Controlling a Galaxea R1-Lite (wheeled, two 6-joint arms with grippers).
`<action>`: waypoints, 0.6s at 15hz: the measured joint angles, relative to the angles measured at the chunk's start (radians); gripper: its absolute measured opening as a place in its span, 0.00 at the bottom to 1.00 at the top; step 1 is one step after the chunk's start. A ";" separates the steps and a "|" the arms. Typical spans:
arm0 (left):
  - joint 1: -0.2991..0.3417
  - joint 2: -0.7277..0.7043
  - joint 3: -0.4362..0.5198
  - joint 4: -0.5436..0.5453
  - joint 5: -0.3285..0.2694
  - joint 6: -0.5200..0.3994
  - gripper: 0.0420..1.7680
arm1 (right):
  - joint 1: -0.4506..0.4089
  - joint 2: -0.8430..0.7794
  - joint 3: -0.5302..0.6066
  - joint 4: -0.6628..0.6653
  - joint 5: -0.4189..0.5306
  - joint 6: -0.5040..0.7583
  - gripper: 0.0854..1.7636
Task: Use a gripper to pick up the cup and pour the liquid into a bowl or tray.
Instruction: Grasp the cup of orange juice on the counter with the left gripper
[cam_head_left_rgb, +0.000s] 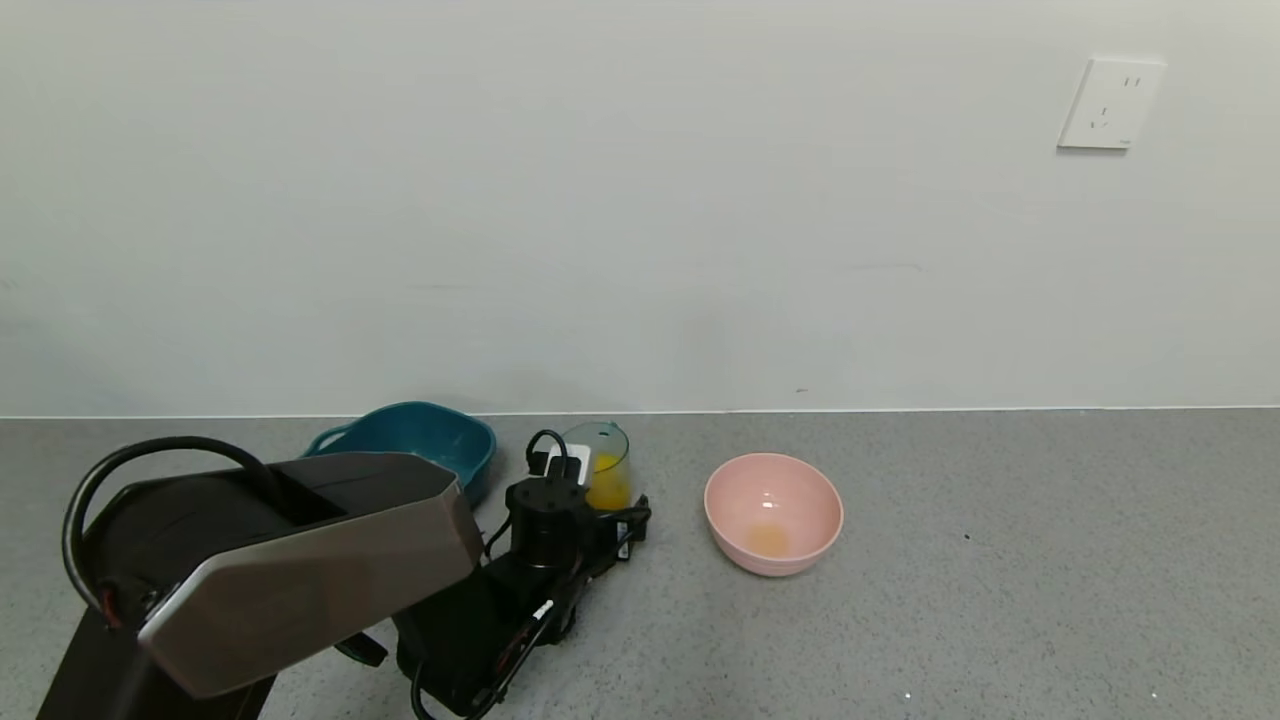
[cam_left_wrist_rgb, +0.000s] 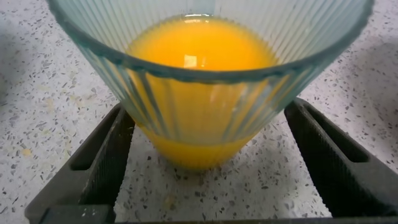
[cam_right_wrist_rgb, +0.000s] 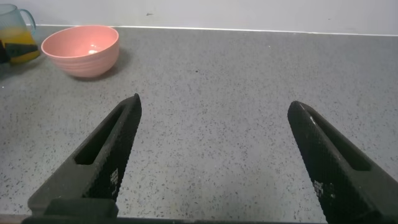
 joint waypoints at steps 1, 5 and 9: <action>0.001 0.004 -0.006 0.000 0.005 0.000 0.97 | 0.000 0.000 0.000 0.000 0.000 0.000 0.97; 0.006 0.019 -0.034 0.000 0.007 0.001 0.97 | 0.000 0.000 0.000 0.000 0.000 0.000 0.97; 0.007 0.027 -0.047 0.000 0.006 0.001 0.97 | 0.000 0.000 0.000 0.000 0.000 0.000 0.97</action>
